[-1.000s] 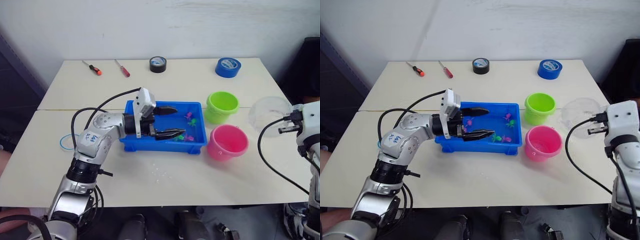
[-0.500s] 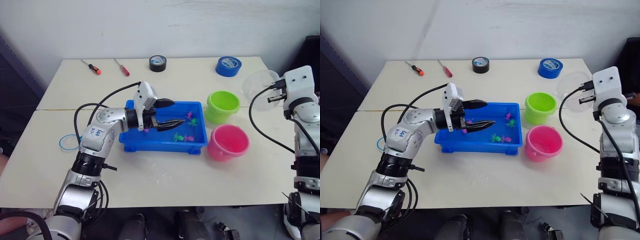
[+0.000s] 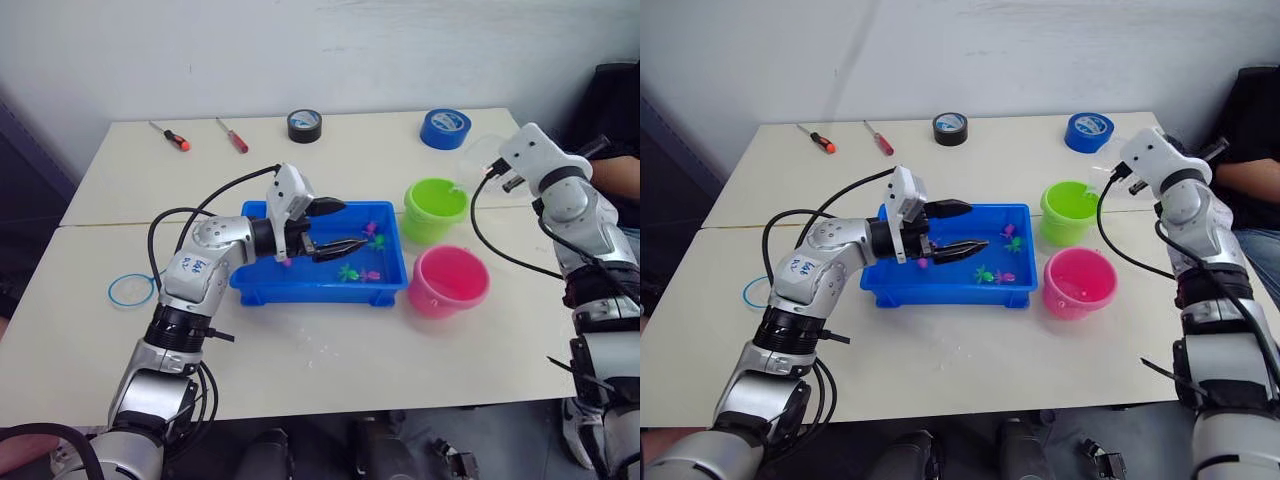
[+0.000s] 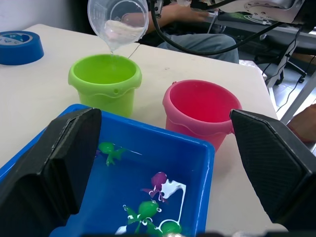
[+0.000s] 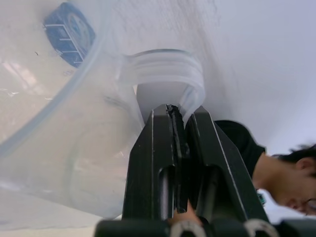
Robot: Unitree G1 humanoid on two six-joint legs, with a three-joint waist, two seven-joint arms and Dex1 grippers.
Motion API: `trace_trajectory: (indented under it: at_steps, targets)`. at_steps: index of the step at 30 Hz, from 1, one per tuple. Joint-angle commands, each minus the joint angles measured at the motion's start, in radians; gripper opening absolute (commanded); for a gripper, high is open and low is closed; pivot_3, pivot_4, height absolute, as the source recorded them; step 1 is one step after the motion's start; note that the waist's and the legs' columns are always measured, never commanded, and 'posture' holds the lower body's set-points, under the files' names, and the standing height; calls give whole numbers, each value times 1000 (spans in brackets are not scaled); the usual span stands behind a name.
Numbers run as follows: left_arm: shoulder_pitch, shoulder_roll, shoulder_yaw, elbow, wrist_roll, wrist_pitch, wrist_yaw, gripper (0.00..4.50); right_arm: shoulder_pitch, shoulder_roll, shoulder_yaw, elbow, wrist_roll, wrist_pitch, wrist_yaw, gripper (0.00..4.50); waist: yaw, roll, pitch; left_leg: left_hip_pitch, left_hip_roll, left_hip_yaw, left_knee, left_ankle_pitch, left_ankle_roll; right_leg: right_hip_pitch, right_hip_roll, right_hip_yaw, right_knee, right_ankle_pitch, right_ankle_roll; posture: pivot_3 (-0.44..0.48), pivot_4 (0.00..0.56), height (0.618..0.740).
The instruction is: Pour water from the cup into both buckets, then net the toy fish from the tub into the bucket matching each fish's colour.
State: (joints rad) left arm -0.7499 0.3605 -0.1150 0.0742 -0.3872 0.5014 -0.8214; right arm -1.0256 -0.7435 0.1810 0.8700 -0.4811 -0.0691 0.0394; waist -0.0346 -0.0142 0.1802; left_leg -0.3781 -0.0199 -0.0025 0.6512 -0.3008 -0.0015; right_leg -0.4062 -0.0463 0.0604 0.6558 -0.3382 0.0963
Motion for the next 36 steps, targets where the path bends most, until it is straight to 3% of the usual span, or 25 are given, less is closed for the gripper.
trace_trajectory:
  at_steps: [1,10,23,28,34,36]
  targets:
    - [-1,11,31,-29,-2,-5,6,4500,-54,-34,37,10,-67,-77,-56,39,0,0,0,-2,0,0,0,0,0,-2,0,0,1,0,0,0,150,736]
    - [5,19,41,-42,-2,1,10,4500,-89,-70,186,14,-270,-172,-173,39,1,0,0,-12,0,0,8,0,-1,-9,0,-1,5,0,0,0,150,736]
    - [7,17,46,-41,-8,0,8,4500,-86,-100,243,-65,-400,-224,-237,39,0,0,0,-12,0,-1,9,0,-1,-9,0,-1,6,0,0,0,150,736]
    - [-7,10,37,-35,-29,3,-31,4500,-46,-118,164,-79,-310,-220,-192,39,2,0,0,-12,0,-1,10,0,-1,-9,0,-1,6,0,0,0,150,736]
    - [-1,25,35,-89,-115,37,-161,4500,118,-118,-82,-176,-5,-108,-40,39,8,0,0,-12,0,-2,11,0,0,-8,0,-2,6,0,0,0,150,736]
    - [2,36,30,-110,-157,70,-214,4500,226,-88,-241,-293,160,16,30,39,8,0,0,-12,0,-3,11,0,0,-7,0,-3,6,0,0,0,150,736]
